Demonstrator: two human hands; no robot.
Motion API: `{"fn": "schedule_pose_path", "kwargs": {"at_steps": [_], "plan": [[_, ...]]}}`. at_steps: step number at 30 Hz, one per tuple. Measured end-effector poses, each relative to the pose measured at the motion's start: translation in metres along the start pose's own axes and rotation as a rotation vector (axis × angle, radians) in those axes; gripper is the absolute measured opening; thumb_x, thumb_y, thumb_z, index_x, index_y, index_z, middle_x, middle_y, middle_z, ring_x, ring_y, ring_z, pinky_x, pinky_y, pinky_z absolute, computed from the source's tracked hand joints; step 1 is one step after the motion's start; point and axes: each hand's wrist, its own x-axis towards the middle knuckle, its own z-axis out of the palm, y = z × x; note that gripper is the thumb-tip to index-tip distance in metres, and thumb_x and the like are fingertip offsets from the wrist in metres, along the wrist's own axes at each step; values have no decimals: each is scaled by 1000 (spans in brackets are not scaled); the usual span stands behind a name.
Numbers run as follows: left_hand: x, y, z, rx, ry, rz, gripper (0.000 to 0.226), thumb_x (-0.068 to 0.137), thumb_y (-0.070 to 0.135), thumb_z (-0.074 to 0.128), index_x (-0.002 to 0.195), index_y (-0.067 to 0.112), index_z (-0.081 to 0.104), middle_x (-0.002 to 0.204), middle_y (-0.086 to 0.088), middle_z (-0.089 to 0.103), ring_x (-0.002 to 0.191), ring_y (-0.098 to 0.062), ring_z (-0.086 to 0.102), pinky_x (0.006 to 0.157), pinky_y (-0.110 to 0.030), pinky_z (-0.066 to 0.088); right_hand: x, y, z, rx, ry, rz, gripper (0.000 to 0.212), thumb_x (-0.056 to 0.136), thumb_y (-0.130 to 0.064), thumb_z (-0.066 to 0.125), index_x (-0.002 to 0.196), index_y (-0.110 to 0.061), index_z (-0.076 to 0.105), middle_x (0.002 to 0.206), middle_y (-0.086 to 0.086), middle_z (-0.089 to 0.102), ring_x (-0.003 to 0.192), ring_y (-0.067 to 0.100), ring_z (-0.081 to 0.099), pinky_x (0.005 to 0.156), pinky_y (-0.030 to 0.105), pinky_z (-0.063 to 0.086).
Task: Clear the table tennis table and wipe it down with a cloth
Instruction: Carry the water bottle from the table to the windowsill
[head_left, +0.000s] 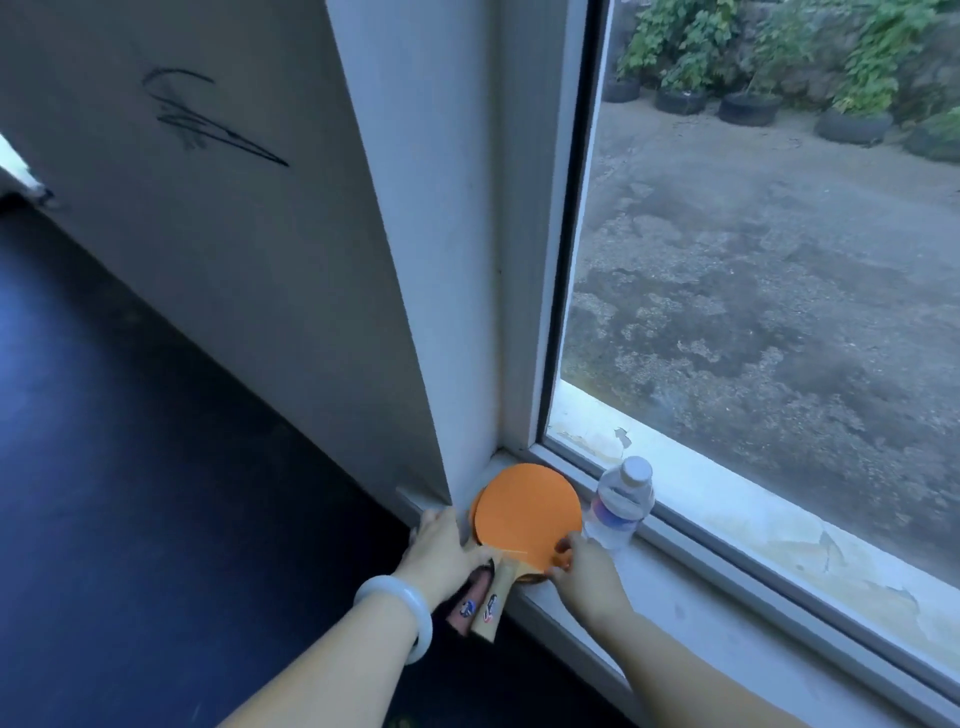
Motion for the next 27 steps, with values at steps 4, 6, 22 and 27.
{"fn": "schedule_pose_path", "kwargs": {"at_steps": [4,6,22,27], "plan": [[-14,-35,-38,-18,125,-85,59,88,44,63,134,15,40,133,-2,33,126,-23,35,103,-38,40,1,-57,10,-140,-67,-149,33,94,-15,55,127,-8,52,127,10,54,117,27,53,91,29,43],[-22,-58,-58,-21,184,-140,64,91,43,61,141,13,35,139,-6,31,129,-25,34,106,-39,38,3,-88,22,-224,-83,-240,34,95,-14,50,128,-9,50,130,9,51,118,26,51,90,28,41],[-109,-279,-220,-273,494,-441,71,93,42,59,149,15,24,161,-10,6,146,-27,18,111,-39,34,-34,-345,199,-416,-252,-660,30,91,-16,61,118,-9,52,122,7,53,108,25,54,85,27,44],[-161,-360,-281,-288,609,-547,75,92,47,59,151,17,22,160,-9,10,146,-28,16,113,-39,30,-73,-443,275,-423,-327,-824,28,93,-17,59,119,-10,51,119,4,51,102,22,54,84,29,44]]}}
